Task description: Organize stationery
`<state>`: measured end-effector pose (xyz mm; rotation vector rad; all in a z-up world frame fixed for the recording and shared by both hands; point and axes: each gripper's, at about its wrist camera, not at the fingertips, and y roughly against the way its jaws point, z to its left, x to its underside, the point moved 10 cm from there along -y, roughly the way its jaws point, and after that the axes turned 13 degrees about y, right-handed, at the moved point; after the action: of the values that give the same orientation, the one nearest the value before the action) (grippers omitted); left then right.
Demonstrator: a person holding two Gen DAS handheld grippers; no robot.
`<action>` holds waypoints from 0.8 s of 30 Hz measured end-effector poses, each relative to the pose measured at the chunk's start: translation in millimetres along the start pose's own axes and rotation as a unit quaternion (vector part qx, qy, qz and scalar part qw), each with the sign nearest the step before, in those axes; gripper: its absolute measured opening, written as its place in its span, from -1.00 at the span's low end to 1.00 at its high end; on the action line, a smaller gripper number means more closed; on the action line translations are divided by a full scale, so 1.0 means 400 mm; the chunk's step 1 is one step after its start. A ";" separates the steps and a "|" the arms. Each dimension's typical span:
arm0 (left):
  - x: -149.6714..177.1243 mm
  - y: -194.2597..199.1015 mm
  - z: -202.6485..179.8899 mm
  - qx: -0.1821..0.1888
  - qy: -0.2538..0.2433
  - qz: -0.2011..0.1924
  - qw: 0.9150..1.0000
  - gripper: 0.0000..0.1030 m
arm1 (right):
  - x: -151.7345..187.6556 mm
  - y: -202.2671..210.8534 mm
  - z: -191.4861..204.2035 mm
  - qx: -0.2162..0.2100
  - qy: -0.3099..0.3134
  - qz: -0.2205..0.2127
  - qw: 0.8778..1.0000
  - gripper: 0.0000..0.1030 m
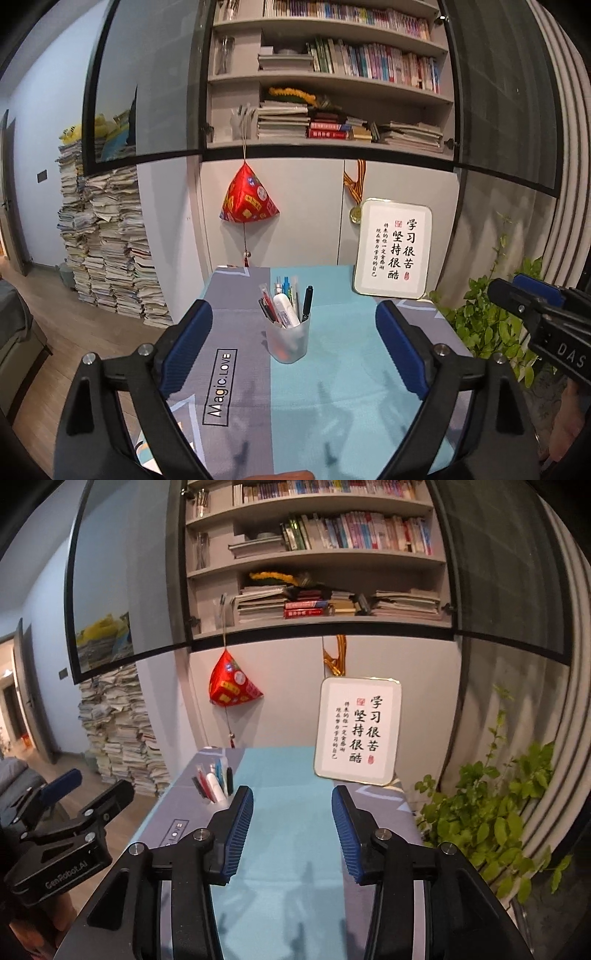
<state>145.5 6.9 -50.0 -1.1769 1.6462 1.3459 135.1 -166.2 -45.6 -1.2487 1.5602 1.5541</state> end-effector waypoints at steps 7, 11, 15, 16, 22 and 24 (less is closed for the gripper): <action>-0.018 0.076 -0.005 0.011 -0.002 -0.028 1.000 0.85 | -0.020 0.067 0.013 -0.004 -0.001 -0.024 1.000 -0.13; -0.027 0.114 -0.006 0.013 -0.007 -0.046 0.999 0.87 | -0.027 0.084 0.029 -0.008 0.002 -0.030 1.000 -0.13; -0.032 0.139 -0.008 0.020 -0.003 -0.056 0.998 0.89 | -0.034 0.109 0.037 -0.006 0.010 -0.038 0.999 -0.13; -0.034 0.144 -0.009 0.022 -0.002 -0.058 0.998 0.89 | -0.039 0.120 0.038 -0.003 0.011 -0.043 0.999 -0.13; -0.038 0.168 -0.018 0.031 -0.004 -0.066 0.997 0.90 | -0.057 0.167 0.038 0.008 0.016 -0.068 0.998 -0.13; -0.039 0.171 -0.020 0.033 -0.003 -0.067 0.997 0.90 | -0.059 0.172 0.038 0.008 0.015 -0.069 0.997 -0.13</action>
<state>86.9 5.8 -10.7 -1.2203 1.5658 1.2010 78.7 -155.4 1.4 -1.3485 1.4687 1.4392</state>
